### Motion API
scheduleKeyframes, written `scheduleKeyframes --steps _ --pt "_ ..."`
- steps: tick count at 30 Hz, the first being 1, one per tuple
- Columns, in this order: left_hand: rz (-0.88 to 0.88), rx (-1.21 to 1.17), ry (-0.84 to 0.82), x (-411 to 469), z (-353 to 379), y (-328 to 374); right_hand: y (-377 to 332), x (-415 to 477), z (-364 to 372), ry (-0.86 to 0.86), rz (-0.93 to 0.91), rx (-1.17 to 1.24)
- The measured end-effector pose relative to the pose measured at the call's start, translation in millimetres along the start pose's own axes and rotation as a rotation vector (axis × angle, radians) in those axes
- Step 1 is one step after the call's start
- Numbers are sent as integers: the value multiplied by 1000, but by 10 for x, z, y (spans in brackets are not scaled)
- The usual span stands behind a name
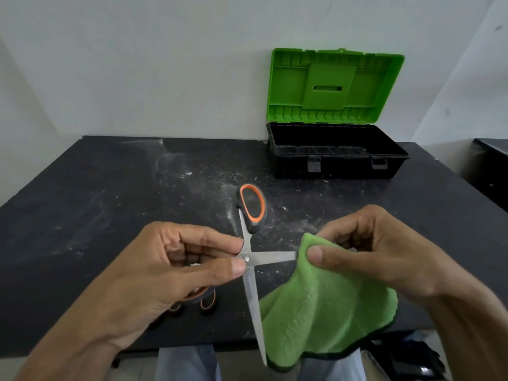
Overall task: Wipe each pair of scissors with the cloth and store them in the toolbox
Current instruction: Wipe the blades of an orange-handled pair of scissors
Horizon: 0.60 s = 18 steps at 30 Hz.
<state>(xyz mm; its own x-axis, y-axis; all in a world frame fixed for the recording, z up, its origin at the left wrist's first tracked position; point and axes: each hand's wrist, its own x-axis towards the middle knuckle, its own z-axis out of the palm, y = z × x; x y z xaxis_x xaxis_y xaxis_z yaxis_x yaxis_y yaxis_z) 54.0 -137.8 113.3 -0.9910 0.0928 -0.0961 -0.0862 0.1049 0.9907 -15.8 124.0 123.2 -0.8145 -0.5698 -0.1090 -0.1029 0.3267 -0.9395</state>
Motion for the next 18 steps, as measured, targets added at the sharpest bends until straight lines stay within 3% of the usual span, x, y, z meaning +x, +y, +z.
scheduleKeyframes --steps 18 --pt "2 -122 14 -35 2 -53 11 -101 11 24 -77 102"
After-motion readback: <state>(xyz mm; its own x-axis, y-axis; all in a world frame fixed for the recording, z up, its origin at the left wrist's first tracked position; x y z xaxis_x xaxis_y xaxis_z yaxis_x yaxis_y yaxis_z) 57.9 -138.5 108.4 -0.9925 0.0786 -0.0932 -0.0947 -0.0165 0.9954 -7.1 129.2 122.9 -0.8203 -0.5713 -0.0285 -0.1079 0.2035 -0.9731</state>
